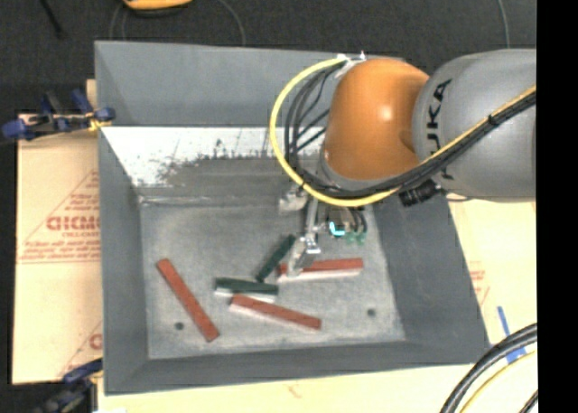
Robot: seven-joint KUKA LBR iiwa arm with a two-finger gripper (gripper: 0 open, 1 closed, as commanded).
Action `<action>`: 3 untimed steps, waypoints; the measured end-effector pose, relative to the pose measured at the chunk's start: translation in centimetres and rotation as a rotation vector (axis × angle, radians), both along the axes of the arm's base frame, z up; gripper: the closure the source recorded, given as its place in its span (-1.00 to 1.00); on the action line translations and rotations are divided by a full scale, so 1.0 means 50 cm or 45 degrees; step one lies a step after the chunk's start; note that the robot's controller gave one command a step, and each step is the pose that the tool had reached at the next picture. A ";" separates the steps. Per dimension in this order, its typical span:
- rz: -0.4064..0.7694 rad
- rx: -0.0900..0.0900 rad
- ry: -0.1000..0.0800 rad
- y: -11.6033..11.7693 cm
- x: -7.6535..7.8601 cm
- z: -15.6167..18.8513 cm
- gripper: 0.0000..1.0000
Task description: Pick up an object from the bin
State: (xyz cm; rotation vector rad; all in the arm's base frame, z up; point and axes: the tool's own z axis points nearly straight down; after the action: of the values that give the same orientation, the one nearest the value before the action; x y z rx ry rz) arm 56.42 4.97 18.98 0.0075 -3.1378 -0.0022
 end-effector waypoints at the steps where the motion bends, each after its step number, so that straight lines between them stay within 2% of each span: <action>1: -0.001 0.001 -0.009 0.000 0.003 0.008 -1.00; 2: -0.090 0.008 -0.021 -0.047 0.014 -0.211 1.00; 3: -0.092 0.006 -0.021 -0.049 0.009 -0.220 -1.00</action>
Offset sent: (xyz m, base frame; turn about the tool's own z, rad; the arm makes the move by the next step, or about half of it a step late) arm -0.0008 -0.0266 -0.1193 0.0780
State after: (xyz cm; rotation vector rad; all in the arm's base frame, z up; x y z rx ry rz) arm 56.87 2.52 7.98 -0.1067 -3.1522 -0.0094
